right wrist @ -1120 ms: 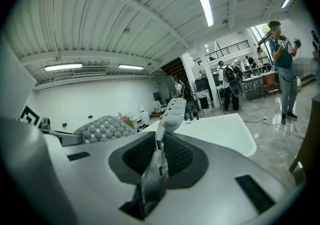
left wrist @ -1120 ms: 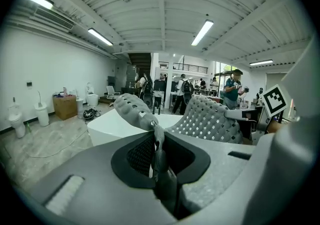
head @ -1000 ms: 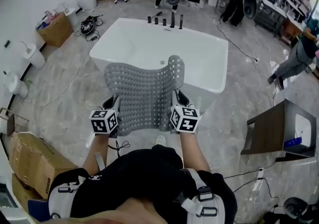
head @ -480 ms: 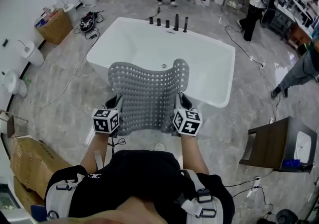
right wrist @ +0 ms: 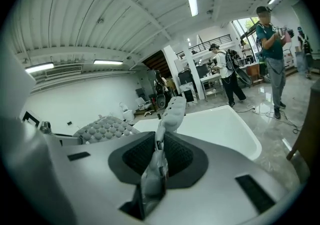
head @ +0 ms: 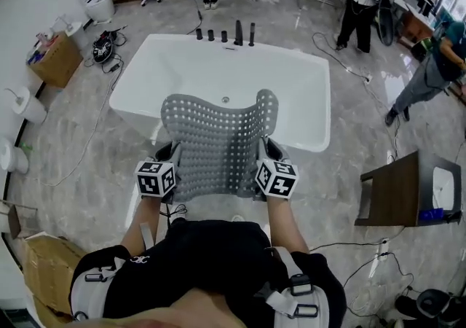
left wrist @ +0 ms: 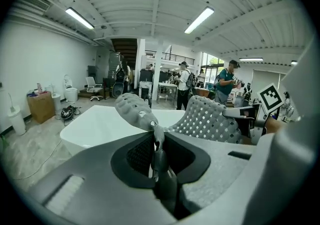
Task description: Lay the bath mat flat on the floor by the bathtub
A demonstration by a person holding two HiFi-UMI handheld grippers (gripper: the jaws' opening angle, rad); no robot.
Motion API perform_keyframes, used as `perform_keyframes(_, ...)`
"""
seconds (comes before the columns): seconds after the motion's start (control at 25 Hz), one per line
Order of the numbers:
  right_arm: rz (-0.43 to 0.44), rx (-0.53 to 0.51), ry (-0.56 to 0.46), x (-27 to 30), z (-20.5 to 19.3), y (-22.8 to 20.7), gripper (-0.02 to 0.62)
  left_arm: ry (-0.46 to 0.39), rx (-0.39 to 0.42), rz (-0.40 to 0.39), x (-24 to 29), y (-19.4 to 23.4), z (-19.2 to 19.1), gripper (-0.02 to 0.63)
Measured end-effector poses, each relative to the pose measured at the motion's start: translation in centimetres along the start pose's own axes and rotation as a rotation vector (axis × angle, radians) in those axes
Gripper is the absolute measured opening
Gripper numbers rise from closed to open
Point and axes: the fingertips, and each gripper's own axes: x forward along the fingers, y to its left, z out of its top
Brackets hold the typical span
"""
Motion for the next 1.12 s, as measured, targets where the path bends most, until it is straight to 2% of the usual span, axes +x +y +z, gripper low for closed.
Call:
perform_keyframes(0.12, -0.049, -0.019, 0.01, -0.4, -0.8, 0.6, 0.057, -0.001, 0.002, -0.046, 0.8, 1.1, 0.1, 0.051)
perform_keyframes(0.28, -0.117, -0.026, -0.012, -0.1, -1.2, 2.9, 0.057, 0.017, 0.056, -0.119, 1.8, 3.7, 1.0, 0.051)
perform_keyframes(0.56, -0.221, 0.082, -0.031, -0.2, -3.9, 6.8, 0.057, 0.056, 0.127, -0.225, 1.8, 7.4, 0.9, 0.051)
perform_keyframes(0.64, -0.243, 0.097, -0.018, -0.5, -4.9, 7.0, 0.057, 0.067, 0.139, -0.236, 1.9, 8.0, 0.4, 0.051)
perform_keyframes(0.96, -0.302, 0.114, 0.051, -1.0, -8.3, 6.5, 0.057, 0.142, 0.093, -0.249, 2.5, 10.4, -2.9, 0.051)
perform_keyframes(1.12, -0.328, 0.13, 0.096, -1.3, -10.1, 5.3, 0.057, 0.189, 0.084, -0.249, 3.0, 10.2, -4.6, 0.051)
